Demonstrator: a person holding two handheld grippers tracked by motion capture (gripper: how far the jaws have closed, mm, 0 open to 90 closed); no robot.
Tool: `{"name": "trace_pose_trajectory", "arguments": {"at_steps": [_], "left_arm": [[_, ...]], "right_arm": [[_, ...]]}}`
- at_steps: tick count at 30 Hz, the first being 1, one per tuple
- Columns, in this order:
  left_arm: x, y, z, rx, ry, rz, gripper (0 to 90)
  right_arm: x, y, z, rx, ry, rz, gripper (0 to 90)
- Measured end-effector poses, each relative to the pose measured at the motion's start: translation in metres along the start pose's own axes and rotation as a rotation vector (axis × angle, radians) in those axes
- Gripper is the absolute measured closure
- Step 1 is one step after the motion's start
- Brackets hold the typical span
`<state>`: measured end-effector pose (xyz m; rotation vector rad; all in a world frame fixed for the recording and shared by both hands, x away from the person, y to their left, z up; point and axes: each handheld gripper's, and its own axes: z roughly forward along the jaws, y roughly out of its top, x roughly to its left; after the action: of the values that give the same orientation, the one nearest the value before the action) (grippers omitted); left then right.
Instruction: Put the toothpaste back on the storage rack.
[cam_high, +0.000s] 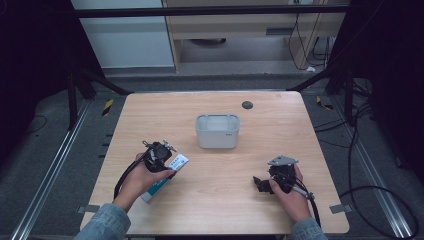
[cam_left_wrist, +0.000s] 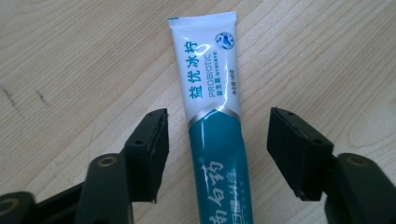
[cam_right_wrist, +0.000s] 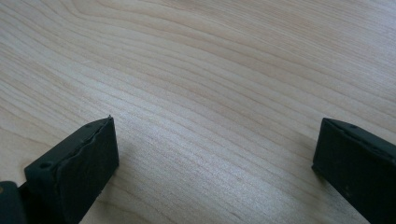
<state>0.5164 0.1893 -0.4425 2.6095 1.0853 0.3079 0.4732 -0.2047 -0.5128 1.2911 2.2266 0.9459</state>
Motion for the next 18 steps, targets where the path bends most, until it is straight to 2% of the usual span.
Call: {"name": "trace_pose_trajectory", "arguments": {"at_steps": [3, 7, 18], "left_arm": [[0.000, 0.005, 0.003, 0.018, 0.002, 0.021, 46.3], [0.001, 0.010, 0.009, 0.043, 0.002, 0.021, 48.1], [0.006, 0.015, 0.022, 0.090, -0.009, -0.006, 48.9]], "right_arm": [[0.000, 0.000, 0.000, 0.000, 0.000, 0.001, 0.4], [0.000, 0.000, 0.000, 0.000, 0.000, 0.003, 0.4], [0.000, 0.000, 0.000, 0.000, 0.000, 0.001, 0.4]]}}
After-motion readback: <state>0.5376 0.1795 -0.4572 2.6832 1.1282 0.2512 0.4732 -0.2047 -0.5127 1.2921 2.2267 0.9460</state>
